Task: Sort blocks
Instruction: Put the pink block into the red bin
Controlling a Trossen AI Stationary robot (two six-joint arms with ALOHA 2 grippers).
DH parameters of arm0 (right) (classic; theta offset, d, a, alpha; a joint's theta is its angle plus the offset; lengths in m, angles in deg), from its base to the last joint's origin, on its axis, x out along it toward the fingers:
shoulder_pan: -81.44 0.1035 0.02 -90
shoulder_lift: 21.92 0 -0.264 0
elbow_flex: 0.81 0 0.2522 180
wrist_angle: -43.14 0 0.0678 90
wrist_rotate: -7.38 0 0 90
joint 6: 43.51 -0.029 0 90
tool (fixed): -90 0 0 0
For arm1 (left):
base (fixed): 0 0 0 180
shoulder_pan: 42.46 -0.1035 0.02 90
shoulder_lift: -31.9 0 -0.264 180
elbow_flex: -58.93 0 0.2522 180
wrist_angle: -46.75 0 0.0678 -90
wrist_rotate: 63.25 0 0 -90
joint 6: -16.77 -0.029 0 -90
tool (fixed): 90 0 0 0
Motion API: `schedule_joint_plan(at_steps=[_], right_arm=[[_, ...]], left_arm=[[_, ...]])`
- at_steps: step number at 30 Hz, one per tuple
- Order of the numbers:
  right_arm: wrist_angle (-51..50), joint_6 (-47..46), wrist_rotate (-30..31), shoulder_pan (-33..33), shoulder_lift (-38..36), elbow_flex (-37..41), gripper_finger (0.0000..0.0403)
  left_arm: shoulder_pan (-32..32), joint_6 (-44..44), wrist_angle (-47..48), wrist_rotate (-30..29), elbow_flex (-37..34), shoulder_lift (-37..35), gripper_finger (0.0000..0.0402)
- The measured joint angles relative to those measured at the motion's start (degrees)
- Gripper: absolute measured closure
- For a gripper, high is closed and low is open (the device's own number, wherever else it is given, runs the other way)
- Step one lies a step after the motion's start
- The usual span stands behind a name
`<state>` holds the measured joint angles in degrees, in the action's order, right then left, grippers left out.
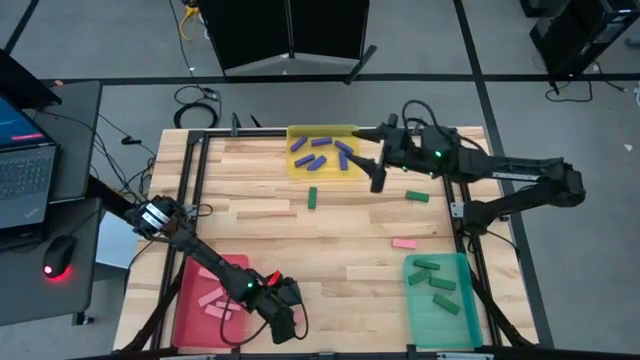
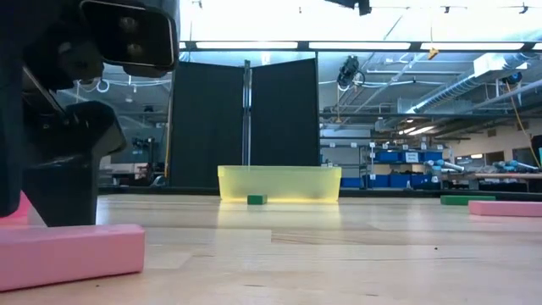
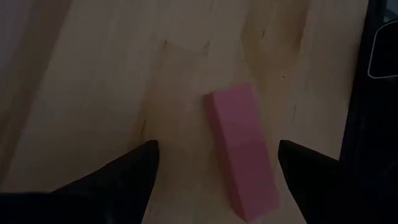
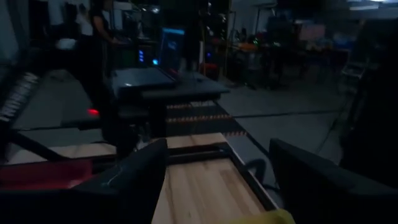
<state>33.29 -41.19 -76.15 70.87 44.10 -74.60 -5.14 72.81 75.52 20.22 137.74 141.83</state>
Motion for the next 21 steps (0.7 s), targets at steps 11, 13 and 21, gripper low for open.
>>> schedule_joint_plan(at_steps=[11,13,21], right_arm=[[-3.4,2.4,11.8,10.8,-4.9,0.0,0.0111],[-4.0,2.4,13.2,11.5,-5.0,0.0,0.0112],[-4.1,2.2,13.7,12.1,-4.8,0.0,0.0111]], left_arm=[[1.4,-2.9,3.4,-1.1,3.9,4.4,0.0062],[1.5,-3.6,5.6,-1.3,5.6,5.4,0.0062],[1.6,-4.3,9.8,-2.6,8.1,7.6,0.0077]])
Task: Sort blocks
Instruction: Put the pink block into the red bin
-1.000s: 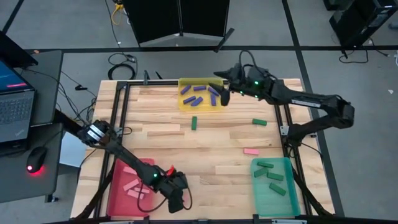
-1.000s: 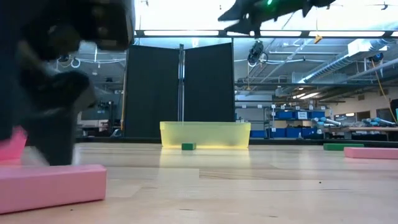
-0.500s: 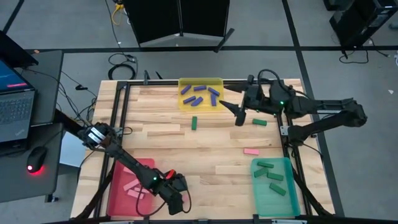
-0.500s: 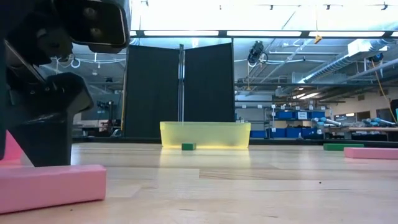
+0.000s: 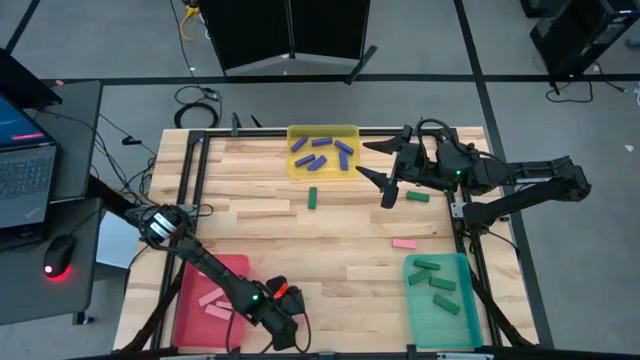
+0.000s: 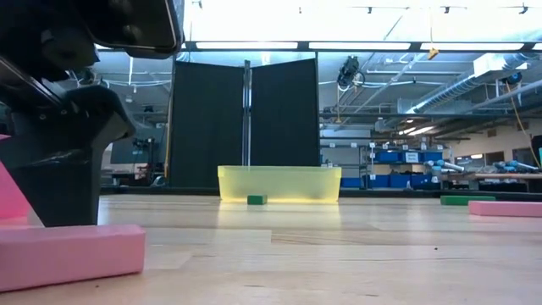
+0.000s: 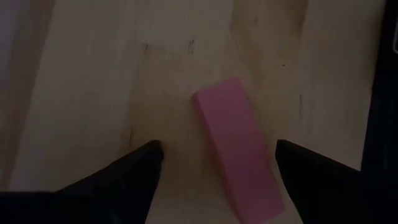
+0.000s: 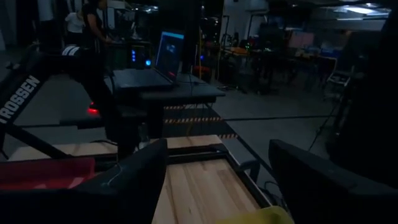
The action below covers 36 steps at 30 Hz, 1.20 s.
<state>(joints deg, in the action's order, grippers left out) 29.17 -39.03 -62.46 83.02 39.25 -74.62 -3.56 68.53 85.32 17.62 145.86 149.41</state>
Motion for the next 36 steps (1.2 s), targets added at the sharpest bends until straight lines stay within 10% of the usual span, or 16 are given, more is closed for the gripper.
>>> schedule_joint_plan(at_steps=[12,26,36], right_arm=[[0.1,0.0,0.0,0.0,0.0,0.0,0.0117],[-1.5,-0.2,0.0,0.5,0.0,0.0,0.0121],[-28.9,-11.1,-0.3,1.4,3.2,0.0,0.0119]], left_arm=[[-0.4,2.5,4.2,-3.0,0.0,0.1,0.0303],[-1.9,-0.1,15.1,-9.7,-0.9,-10.8,0.0298],[3.9,-4.8,30.7,-13.1,7.9,-26.5,0.0298]])
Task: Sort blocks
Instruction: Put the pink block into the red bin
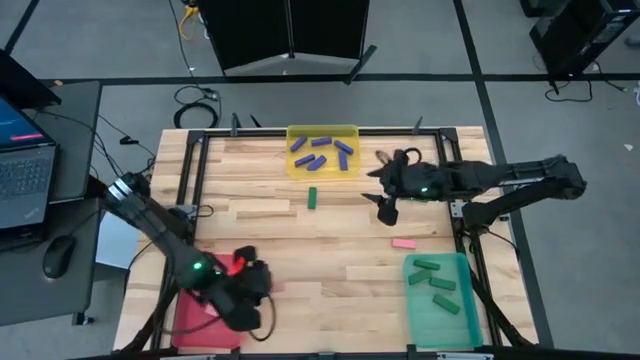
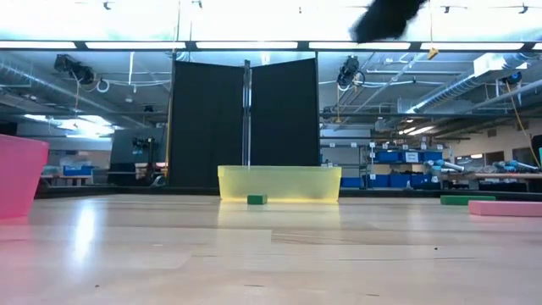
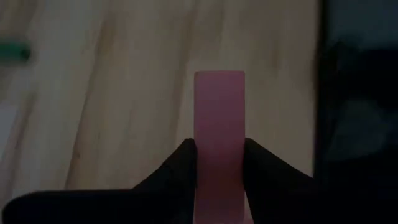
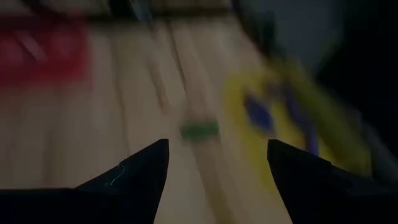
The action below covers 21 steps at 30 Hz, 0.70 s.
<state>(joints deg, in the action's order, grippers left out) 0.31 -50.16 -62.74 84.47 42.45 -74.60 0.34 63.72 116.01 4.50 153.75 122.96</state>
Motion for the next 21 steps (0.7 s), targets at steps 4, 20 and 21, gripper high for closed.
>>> schedule_joint_plan(at_steps=[4,20,21], right_arm=[[-16.9,-8.6,-0.3,-2.0,2.2,0.0,0.012],[-28.4,-9.3,-9.8,-24.3,3.8,9.5,0.0113],[-28.5,-8.5,-11.2,-25.9,3.8,10.6,0.0112]], left_arm=[[3.6,11.0,11.1,10.2,-0.3,0.5,0.0298],[11.7,31.7,6.0,24.3,-17.4,1.2,0.0298],[11.8,31.7,5.9,24.3,-17.8,1.2,0.0298]])
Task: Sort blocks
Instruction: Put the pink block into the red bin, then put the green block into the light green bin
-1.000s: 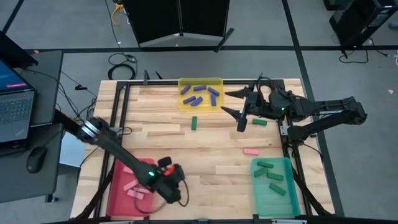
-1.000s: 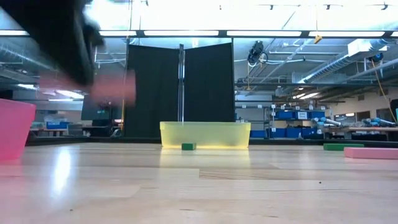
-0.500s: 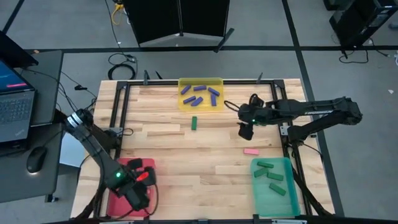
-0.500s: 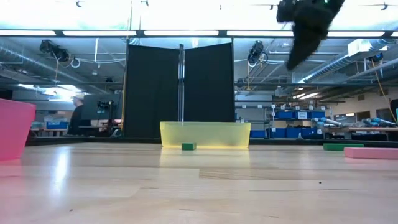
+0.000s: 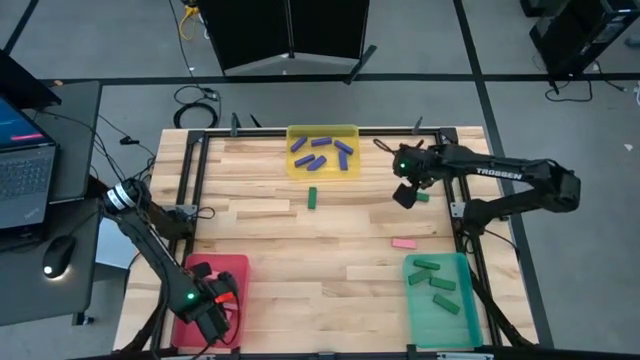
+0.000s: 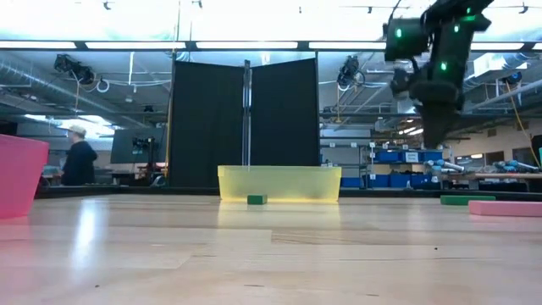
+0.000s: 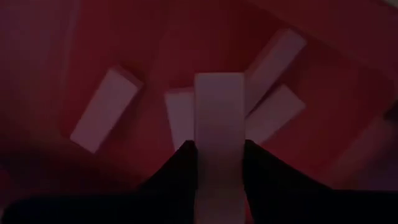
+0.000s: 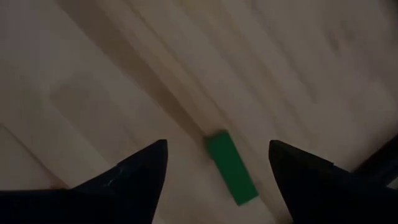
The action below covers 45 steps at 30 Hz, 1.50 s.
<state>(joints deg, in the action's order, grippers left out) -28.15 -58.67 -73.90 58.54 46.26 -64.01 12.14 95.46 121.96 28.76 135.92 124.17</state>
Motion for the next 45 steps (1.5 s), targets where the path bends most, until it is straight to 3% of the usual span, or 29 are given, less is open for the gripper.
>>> schedule_joint_plan(at_steps=[2,7,10,13,18,22,33,37,43,45], right_arm=[[0.3,1.2,-2.1,-2.4,0.1,2.1,0.011],[3.4,3.1,-4.1,-4.8,0.2,7.9,0.0102],[3.4,1.5,-4.5,-5.2,0.4,9.8,0.0097],[4.1,0.5,-4.1,-5.2,0.8,9.8,0.0095],[5.3,-1.7,-2.8,-5.5,5.8,9.8,0.0094],[6.4,-1.8,1.0,-5.6,11.9,9.8,0.0093],[8.2,1.0,-0.8,-7.7,20.7,9.1,0.0114],[8.8,0.5,-1.8,-7.6,19.8,9.5,0.0169],[9.1,0.3,-3.9,-7.6,19.5,9.6,0.0287],[9.1,0.1,-3.8,-7.6,19.5,9.6,0.029]], left_arm=[[0.0,-0.1,-0.4,-0.2,-0.2,0.0,0.0275],[0.0,-3.2,1.6,-2.4,2.0,-0.2,0.0137],[-0.2,-6.5,4.5,-9.4,6.0,-0.2,0.008],[-0.6,-10.2,6.8,-20.5,11.3,-0.4,0.0054],[-3.7,-10.3,14.1,-42.5,19.0,-0.5,0.0054],[-9.6,-8.9,14.8,-51.6,20.9,-0.5,0.0073],[-18.2,-15.5,12.8,-55.2,21.1,-0.4,0.012],[-21.0,-15.8,9.6,-54.9,21.1,-0.4,0.0129],[-25.4,-24.2,1.4,-53.3,21.0,-0.4,0.0137],[-26.8,-27.3,-1.2,-52.8,21.0,-0.4,0.0138]])
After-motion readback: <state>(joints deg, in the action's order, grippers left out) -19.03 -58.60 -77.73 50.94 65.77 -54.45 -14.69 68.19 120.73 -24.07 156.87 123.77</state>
